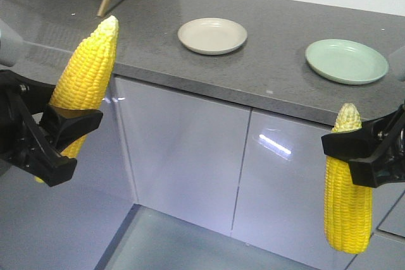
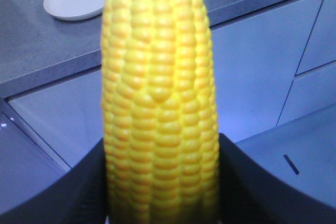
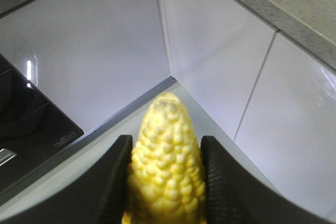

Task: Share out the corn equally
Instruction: 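Drive the base toward the counter with the empty cream and green plates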

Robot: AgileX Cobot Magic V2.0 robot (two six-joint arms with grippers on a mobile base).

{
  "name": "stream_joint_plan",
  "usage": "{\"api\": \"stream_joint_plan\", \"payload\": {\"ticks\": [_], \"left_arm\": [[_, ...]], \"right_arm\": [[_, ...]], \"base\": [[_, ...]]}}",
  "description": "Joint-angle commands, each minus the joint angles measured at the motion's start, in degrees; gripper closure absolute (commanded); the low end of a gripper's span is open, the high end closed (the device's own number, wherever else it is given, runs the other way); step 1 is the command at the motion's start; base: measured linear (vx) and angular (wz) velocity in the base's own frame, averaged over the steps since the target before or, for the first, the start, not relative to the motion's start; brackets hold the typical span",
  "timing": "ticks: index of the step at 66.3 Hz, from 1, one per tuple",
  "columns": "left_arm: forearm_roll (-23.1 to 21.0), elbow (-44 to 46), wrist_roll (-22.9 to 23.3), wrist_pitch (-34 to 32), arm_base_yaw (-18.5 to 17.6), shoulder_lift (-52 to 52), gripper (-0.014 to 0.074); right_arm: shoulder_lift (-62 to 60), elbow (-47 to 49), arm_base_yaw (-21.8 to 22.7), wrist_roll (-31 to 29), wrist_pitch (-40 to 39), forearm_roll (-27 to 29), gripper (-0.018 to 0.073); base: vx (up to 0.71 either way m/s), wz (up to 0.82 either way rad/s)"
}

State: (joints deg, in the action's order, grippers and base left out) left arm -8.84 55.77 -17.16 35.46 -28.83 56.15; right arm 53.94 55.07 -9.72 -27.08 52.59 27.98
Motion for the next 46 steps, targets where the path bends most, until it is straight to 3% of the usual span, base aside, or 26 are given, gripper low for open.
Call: {"api": "stream_joint_plan", "payload": {"ticks": [1,23,46], "left_arm": [[-0.86,1.49,0.24,-4.10,-0.05,-0.51,0.0311],[-0.86,1.49,0.24,-4.10,-0.05,-0.51,0.0311],[-0.86,1.49,0.24,-4.10,-0.05,-0.51,0.0311]], "right_arm": [[-0.71,1.43,0.34,-0.45,-3.02,1.45,0.0353],[-0.71,1.43,0.34,-0.45,-3.02,1.45,0.0353],[-0.71,1.43,0.34,-0.45,-3.02,1.45,0.0353]], "base": [[0.09,-0.32],[0.09,-0.24],[0.08,-0.01]]}}
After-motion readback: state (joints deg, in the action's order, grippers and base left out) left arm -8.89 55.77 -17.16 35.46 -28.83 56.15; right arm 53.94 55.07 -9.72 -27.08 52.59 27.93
